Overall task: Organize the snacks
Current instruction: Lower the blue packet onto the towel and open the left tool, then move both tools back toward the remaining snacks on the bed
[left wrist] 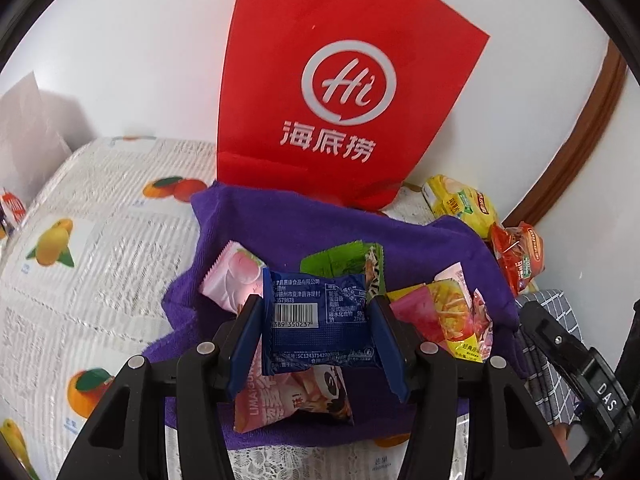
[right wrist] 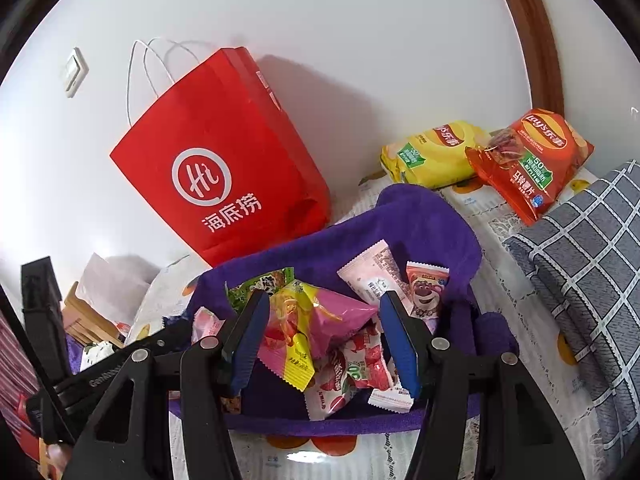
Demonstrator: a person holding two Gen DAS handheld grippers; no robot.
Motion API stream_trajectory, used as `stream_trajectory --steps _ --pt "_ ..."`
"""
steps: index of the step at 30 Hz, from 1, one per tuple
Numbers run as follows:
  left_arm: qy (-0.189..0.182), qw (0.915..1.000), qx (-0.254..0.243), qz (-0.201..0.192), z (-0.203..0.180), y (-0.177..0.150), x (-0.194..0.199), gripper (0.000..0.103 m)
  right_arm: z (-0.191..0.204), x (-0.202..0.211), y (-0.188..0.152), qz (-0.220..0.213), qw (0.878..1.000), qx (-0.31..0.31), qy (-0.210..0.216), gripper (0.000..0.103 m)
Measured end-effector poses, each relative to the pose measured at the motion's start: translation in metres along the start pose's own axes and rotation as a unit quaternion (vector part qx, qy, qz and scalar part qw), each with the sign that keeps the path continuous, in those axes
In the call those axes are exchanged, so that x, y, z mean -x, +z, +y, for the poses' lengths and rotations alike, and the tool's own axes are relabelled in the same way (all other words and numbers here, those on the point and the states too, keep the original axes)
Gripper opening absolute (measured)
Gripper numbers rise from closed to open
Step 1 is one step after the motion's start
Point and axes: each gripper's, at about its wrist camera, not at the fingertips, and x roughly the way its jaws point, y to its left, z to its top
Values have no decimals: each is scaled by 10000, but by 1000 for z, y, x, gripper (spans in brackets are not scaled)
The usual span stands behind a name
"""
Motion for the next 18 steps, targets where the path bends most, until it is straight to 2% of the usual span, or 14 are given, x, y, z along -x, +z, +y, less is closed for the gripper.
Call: stream_trajectory --steps 11,12,14,18 --pt "-104 9994 124 301 7 -6 -16 56 10 -1 -4 -5 9998 186 -90 57" --pt "-135 9993 112 323 7 -5 -15 59 11 0 -4 -20 9997 210 -103 57" --pt "-110 9990 113 421 7 -5 -14 71 13 2 -5 -55 9996 257 -113 57" --pt "-225 9985 73 485 8 -8 -4 74 20 3 -8 -149 9988 418 -184 57"
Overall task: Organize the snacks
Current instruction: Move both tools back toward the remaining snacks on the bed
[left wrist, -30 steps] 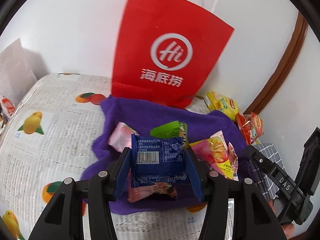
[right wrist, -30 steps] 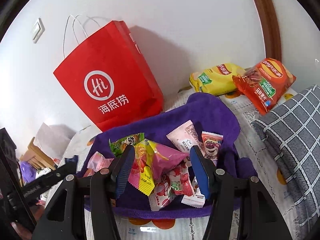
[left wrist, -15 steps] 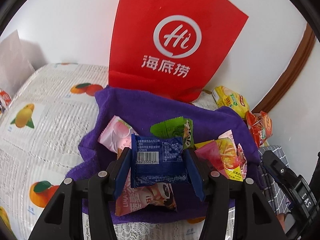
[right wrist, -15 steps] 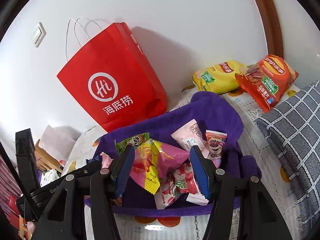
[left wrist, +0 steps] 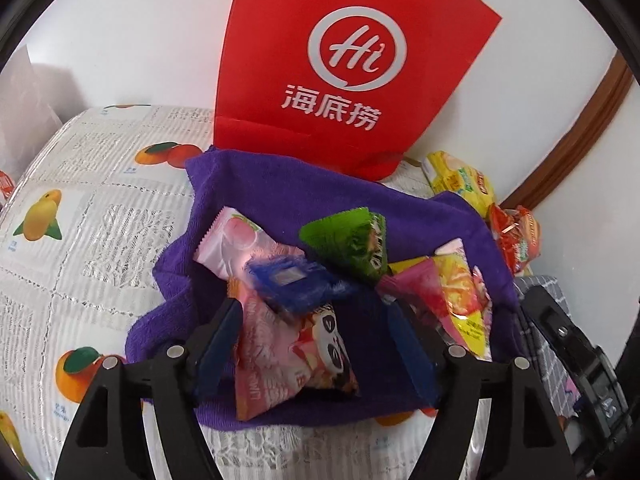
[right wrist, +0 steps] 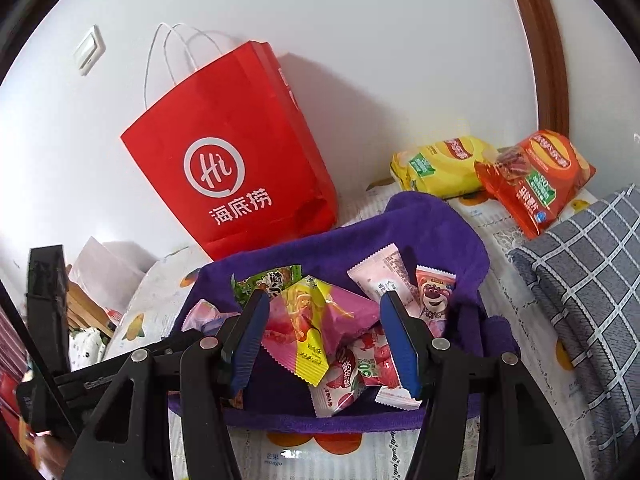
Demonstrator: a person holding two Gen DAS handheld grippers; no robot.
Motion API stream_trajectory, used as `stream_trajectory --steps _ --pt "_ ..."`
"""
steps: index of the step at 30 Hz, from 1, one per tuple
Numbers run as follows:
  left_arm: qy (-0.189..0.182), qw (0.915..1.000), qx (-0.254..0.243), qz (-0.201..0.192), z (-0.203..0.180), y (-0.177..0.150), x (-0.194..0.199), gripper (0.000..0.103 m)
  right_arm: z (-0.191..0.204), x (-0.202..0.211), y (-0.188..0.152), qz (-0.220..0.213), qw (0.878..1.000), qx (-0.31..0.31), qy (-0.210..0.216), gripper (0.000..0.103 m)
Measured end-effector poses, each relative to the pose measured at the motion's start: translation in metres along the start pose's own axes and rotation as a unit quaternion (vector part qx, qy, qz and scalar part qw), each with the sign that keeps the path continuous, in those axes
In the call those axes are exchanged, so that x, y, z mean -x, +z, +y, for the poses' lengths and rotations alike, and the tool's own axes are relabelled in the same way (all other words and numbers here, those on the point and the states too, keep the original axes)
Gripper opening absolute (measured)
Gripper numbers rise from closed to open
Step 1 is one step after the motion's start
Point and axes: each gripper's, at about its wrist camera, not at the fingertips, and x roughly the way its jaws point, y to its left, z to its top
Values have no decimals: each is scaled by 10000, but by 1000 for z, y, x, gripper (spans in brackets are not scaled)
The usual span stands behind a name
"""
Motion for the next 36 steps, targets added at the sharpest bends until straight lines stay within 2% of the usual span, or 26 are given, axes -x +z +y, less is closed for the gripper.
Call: stream_trajectory --steps 7,13,19,22,27,30,31,33,36 --pt "-107 9994 -315 -86 -1 -18 22 74 13 3 -7 -120 9993 316 -178 61" --pt "-193 9975 -655 -176 -1 -34 38 74 16 24 -28 -23 9997 191 -120 61" --pt "-384 9950 -923 3 -10 -48 37 74 11 53 -60 312 9970 363 -604 61" --pt "-337 9945 -996 -21 -14 -51 38 74 0 66 -77 545 9943 370 -833 61" --pt "-479 9935 -1035 -66 -18 -53 45 74 -18 76 -106 973 9874 350 -1201 61" --pt "-465 9933 -1049 -136 -18 -54 47 74 -24 79 -121 1151 9847 301 -1277 63" --pt "-426 9936 -1036 -121 -17 -54 45 74 -21 83 -126 1047 9845 404 -1345 66" --pt "-393 9942 -999 -65 -15 -53 42 74 -12 83 -132 1109 9808 643 -1469 77" --pt "-450 9948 -908 -38 -11 -51 42 74 -4 79 -139 1125 9722 979 -1807 77"
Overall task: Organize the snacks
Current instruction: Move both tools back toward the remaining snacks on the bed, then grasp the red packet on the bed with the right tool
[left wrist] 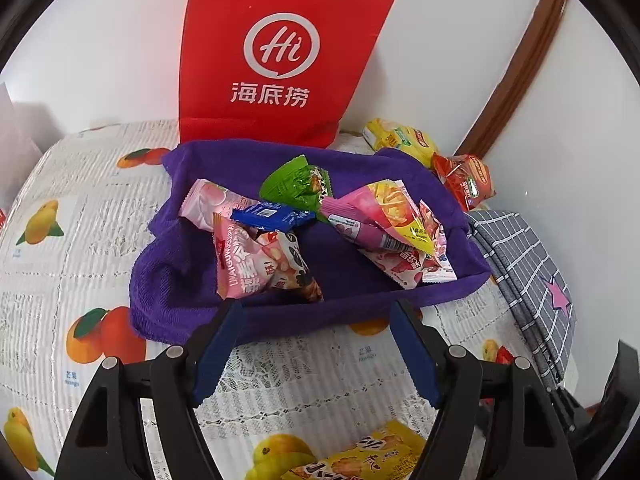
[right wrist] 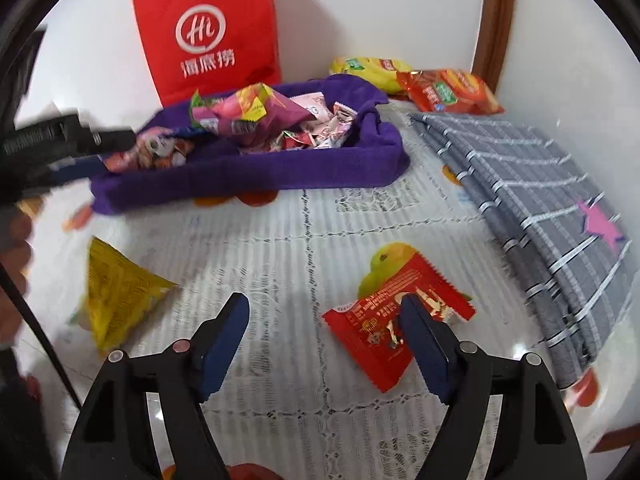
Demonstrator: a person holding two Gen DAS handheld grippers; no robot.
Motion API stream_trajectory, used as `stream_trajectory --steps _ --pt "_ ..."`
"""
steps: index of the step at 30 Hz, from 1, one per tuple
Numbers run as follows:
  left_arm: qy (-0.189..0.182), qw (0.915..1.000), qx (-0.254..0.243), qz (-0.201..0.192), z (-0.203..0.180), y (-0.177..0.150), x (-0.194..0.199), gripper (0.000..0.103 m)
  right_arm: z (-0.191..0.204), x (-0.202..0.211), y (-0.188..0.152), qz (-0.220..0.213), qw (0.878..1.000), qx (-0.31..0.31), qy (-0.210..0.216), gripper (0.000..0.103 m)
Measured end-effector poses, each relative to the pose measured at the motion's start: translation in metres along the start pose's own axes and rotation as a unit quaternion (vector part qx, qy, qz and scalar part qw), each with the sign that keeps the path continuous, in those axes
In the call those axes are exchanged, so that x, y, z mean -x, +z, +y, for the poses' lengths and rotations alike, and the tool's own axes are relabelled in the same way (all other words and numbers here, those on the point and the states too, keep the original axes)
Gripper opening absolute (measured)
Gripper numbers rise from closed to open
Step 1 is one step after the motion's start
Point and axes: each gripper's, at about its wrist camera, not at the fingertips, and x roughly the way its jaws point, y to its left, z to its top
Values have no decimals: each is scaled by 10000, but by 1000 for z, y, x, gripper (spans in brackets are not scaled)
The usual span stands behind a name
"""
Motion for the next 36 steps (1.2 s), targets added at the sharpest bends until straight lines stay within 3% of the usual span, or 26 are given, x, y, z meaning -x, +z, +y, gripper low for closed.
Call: stream_trajectory --steps 3,11,14,20,27,36 --pt "-78 9999 75 -3 3 1 1 74 2 -7 1 32 9994 100 -326 77" --pt "-144 9998 134 -22 5 1 4 74 -15 -30 13 206 9977 -142 -637 79" --pt "-121 9999 99 -21 3 1 3 74 -29 -35 16 247 9978 -490 -359 79" --pt "-137 9998 127 27 4 0 0 74 -47 -35 17 201 9964 -802 -180 59" --pt "-34 9999 55 134 1 -4 -9 74 -50 -28 9 64 9970 -775 38 48" --pt "24 9999 -59 135 -4 -5 -10 74 -49 -29 7 28 9978 -655 136 47"
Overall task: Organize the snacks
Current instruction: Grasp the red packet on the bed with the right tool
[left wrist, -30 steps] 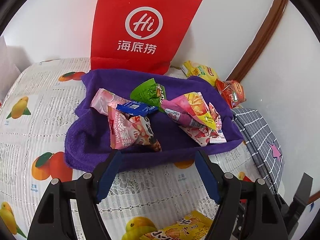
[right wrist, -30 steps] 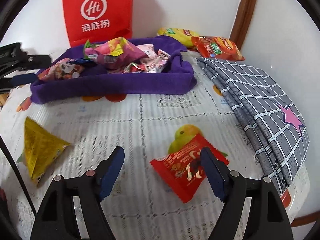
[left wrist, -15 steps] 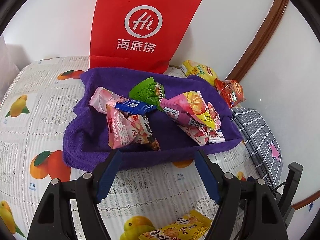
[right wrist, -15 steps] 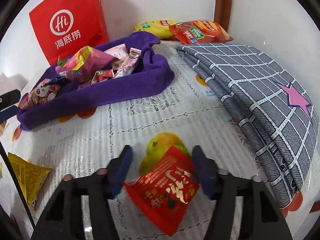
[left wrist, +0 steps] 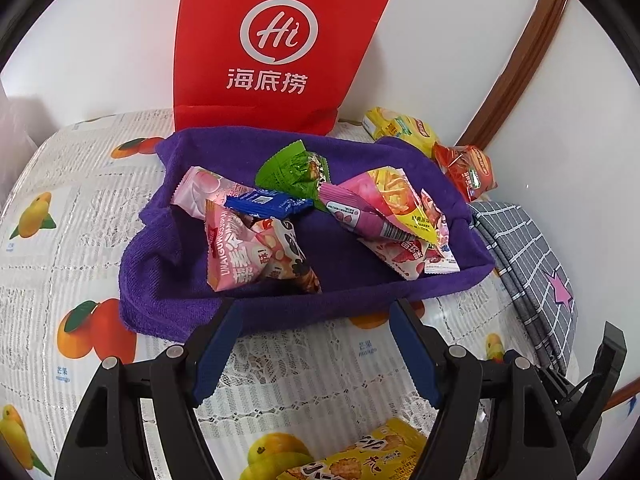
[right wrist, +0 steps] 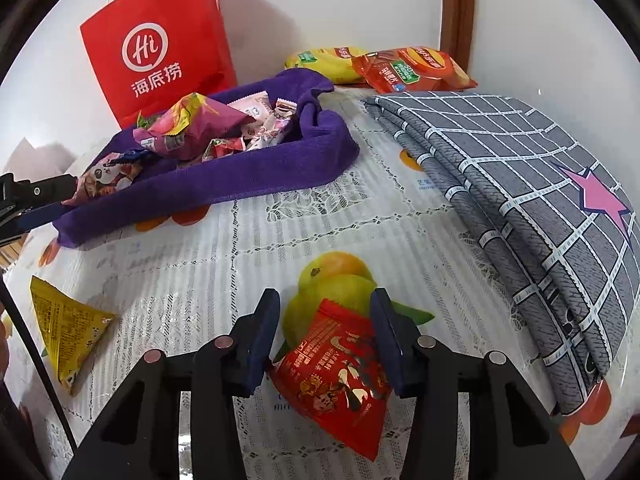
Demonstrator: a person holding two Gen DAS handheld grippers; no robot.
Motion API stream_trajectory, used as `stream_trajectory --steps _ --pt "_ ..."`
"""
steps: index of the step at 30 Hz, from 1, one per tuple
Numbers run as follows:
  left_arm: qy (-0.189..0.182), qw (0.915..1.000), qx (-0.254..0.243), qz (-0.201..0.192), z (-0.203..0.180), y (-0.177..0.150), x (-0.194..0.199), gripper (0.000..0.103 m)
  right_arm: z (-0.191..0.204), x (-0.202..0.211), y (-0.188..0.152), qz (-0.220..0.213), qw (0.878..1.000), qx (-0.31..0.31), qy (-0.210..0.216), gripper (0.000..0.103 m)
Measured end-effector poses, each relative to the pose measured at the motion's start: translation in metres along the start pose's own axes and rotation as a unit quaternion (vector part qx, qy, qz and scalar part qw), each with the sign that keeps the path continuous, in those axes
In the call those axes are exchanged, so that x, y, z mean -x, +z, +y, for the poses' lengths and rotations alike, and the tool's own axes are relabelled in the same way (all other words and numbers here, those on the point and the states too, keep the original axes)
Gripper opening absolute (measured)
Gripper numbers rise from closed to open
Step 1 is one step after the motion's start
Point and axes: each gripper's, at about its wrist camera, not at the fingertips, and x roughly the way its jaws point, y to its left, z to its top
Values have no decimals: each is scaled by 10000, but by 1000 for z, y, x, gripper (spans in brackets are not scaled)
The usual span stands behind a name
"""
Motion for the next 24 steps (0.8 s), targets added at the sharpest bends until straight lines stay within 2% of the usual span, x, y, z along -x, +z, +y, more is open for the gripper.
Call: stream_trajectory --steps 7,15,19,24 --pt "2 10000 13 -33 1 0 2 74 -10 2 -1 -65 9992 -233 328 48" --pt "-36 9999 67 -72 3 1 5 74 -22 12 -4 -335 9953 -528 738 43" --pt "-25 10000 61 -62 3 2 4 74 -21 14 -3 -393 9929 -481 1015 42" --pt "-24 10000 -19 -91 -1 0 6 74 -9 12 -3 -238 9953 -164 930 45"
